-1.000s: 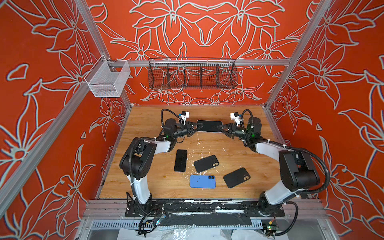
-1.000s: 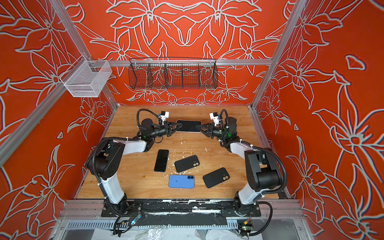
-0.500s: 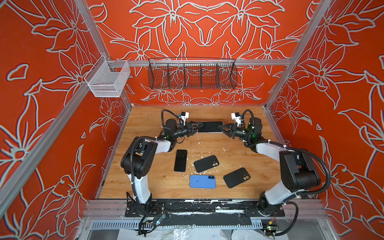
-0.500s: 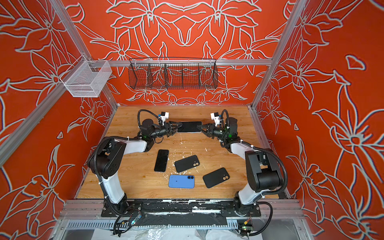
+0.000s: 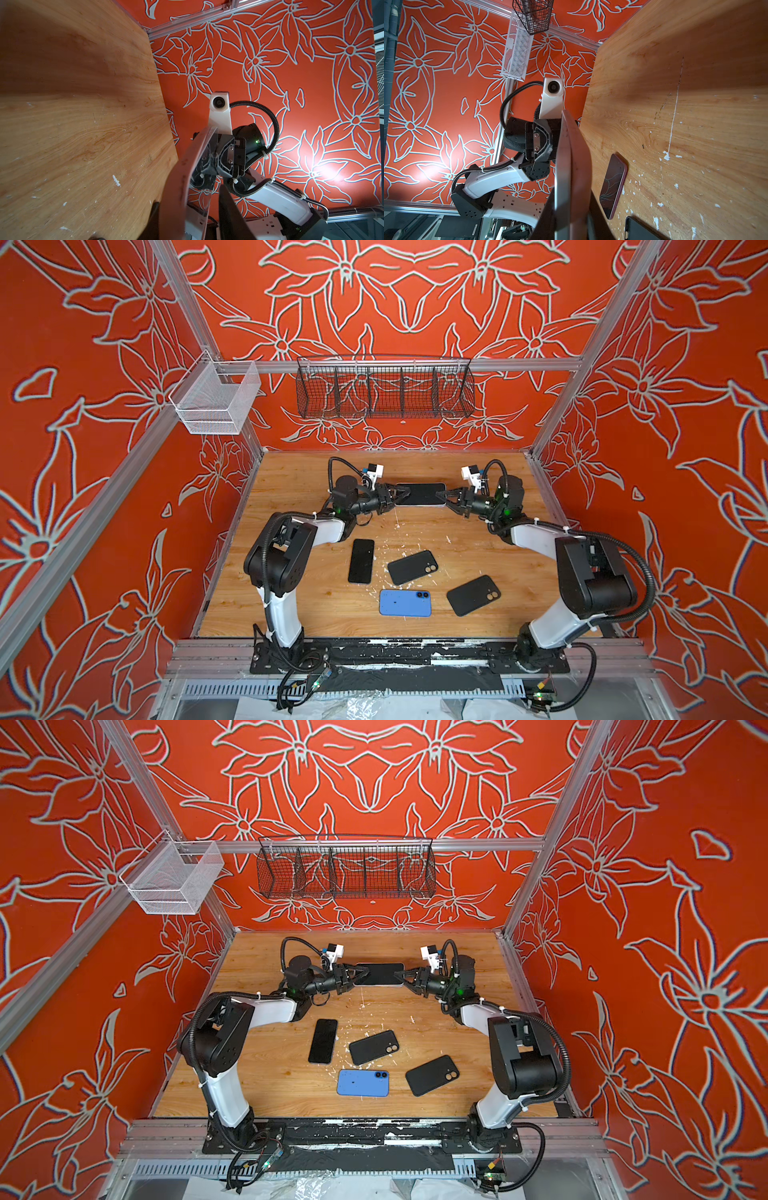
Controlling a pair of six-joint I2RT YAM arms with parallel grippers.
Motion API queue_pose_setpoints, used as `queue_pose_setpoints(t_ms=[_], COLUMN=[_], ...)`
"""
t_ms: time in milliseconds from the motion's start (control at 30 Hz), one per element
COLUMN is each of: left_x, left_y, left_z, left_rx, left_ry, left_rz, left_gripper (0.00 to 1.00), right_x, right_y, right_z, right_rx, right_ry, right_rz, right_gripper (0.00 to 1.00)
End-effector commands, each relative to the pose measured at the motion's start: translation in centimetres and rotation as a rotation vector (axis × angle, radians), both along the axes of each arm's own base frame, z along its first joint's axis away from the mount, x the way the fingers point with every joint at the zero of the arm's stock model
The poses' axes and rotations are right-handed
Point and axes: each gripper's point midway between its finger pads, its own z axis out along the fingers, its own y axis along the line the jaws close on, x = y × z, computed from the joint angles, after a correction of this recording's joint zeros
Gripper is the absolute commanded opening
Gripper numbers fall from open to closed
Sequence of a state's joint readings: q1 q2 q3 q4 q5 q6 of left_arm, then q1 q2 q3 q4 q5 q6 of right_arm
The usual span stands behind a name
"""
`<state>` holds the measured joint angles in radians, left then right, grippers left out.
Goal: Put the phone into the phone case
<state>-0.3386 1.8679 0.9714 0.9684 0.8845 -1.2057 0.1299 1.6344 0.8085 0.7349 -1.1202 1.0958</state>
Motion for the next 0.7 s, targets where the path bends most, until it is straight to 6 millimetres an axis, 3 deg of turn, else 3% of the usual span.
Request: queue_pose_setpoints(t_ms=[0,133,300,500,667], left_x=[-1.3,-1.5,-1.3,-1.2,-0.8], left_y=[-2.0,-2.7,-2.7,-2.4,-1.8], left_z=[3.7,4.0,3.9,3.9,4.4], left_rx=[-0.044,-0.051,-0.066,-0.071,-0.09], left_ry=[-0.129,-0.133,-0.126,-0.128,-0.133], left_rz=[-0.093,-0.103,-0.097,-0.08,-0.052], left_gripper=[0.33,0.31,0.17,0.03,0.01], right_x=[0.1,0.1,-0.1,-0.6,-0.8], right_y=[0.0,-0.1,-0.2,-0.4,-0.5], right_z=[-1.0,-1.1,-1.3,-0.3,0.5], right_rx=[-0.024,-0.034,-0.065,-0.094,-0.064], right_ry=[0.016,0.018,0.021,-0.006,-0.028], right_rz=[-0.01,-0.019,-0.023,-0.021,-0.016], right_gripper=[0.0,0.0,0.01,0.21,0.31])
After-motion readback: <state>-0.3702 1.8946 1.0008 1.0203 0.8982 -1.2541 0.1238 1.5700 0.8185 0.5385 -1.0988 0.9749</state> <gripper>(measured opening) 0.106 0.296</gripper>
